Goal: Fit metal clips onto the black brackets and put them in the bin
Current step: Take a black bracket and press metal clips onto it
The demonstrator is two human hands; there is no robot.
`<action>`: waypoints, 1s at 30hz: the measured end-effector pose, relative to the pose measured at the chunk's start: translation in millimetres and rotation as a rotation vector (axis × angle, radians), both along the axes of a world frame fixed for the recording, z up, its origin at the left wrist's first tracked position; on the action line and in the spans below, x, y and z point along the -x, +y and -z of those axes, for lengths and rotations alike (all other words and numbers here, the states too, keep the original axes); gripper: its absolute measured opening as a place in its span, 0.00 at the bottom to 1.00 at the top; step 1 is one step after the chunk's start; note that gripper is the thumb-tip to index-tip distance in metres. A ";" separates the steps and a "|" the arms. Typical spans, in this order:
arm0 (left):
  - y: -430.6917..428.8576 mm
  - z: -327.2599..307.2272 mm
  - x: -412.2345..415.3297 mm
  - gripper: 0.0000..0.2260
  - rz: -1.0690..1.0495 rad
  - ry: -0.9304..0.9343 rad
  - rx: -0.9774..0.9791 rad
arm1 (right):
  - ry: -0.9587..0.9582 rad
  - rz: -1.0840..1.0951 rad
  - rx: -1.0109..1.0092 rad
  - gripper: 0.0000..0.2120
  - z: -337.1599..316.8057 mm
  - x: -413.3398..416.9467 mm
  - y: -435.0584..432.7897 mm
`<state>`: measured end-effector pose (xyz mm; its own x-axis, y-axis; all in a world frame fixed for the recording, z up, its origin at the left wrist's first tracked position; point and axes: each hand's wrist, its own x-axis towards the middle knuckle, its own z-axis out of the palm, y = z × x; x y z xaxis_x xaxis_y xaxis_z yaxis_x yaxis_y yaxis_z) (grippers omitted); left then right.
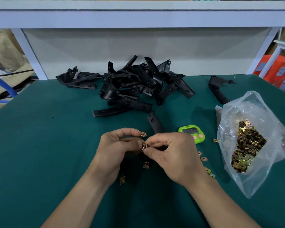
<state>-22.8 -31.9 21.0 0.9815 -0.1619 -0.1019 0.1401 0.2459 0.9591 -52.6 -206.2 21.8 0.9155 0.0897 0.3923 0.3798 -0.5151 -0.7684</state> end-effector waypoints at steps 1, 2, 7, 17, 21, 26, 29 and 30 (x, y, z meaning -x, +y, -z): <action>2.7 -1.1 -0.5 0.10 0.037 0.004 -0.009 | 0.037 -0.023 0.017 0.02 -1.0 -0.1 -1.8; 5.2 -2.1 -0.9 0.09 0.076 0.005 -0.025 | 0.080 -0.047 0.027 0.03 -2.1 -0.5 -4.3; 8.2 -0.1 0.7 0.12 0.128 -0.012 -0.104 | 0.229 -0.094 -0.006 0.06 -5.2 -1.9 -11.5; 7.0 10.2 3.1 0.09 -0.282 -0.494 -1.299 | 0.004 0.257 0.286 0.28 -13.6 3.3 -19.1; -3.0 6.0 11.7 0.08 -0.250 -0.725 -1.161 | 0.180 0.319 0.346 0.28 -20.7 2.6 -37.1; -19.3 8.5 28.8 0.07 0.101 -0.733 -1.243 | 0.203 0.547 0.250 0.19 -33.9 5.5 -56.1; -19.5 12.1 23.1 0.05 0.129 -0.674 -1.193 | 0.501 0.559 0.606 0.13 -40.0 8.1 -67.7; -18.7 13.1 22.1 0.05 0.103 -0.653 -1.164 | 0.593 0.499 0.688 0.10 -41.9 10.8 -68.1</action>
<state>-44.9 -50.6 7.9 0.8916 -0.3776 0.2500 -0.4528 -0.7383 0.4998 -63.4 -274.3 63.7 0.9392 -0.3193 -0.1263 -0.3413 -0.9083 -0.2420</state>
